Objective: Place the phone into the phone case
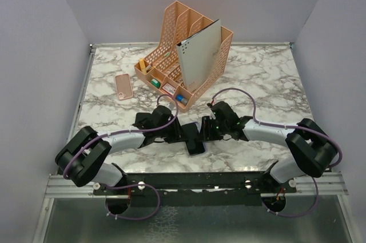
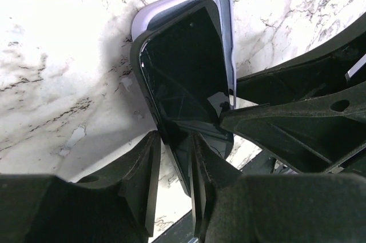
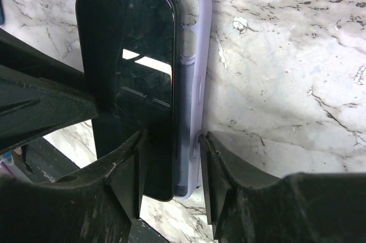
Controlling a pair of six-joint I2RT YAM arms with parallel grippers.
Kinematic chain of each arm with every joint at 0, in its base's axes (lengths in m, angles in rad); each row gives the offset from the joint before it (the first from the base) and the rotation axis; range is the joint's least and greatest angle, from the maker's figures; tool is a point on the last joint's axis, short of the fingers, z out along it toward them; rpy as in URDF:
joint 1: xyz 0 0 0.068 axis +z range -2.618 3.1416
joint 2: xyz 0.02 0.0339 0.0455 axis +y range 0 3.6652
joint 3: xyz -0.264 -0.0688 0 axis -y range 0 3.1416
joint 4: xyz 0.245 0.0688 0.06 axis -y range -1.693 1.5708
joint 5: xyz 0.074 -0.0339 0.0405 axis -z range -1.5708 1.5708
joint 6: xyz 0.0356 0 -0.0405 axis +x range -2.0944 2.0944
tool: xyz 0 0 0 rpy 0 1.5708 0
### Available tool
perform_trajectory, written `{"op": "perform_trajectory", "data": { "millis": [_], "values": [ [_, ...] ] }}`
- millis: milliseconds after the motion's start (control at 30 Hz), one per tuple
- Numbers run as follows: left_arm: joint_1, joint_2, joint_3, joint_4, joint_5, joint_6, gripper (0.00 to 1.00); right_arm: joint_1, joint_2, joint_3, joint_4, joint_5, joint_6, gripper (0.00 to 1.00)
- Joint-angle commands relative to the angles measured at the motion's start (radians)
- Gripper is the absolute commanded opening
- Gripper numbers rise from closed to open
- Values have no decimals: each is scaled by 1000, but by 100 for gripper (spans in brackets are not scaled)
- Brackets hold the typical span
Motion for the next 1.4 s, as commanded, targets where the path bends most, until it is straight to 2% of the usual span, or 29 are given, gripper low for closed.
{"op": "perform_trajectory", "data": {
  "millis": [0, 467, 967, 1367],
  "values": [
    [-14, 16, 41, 12, -20, 4, 30, -6, -15, -24, 53, -50, 9, 45],
    [-41, 48, 82, -1, -18, -8, 23, -6, -17, -39, 99, -68, 15, 43],
    [-73, 62, 109, -29, 22, -73, 25, -7, -15, -53, 122, -81, 33, 43],
    [-83, 70, 120, -47, -9, -63, 26, -7, -53, -42, 73, -65, 31, 51]
  ]
}}
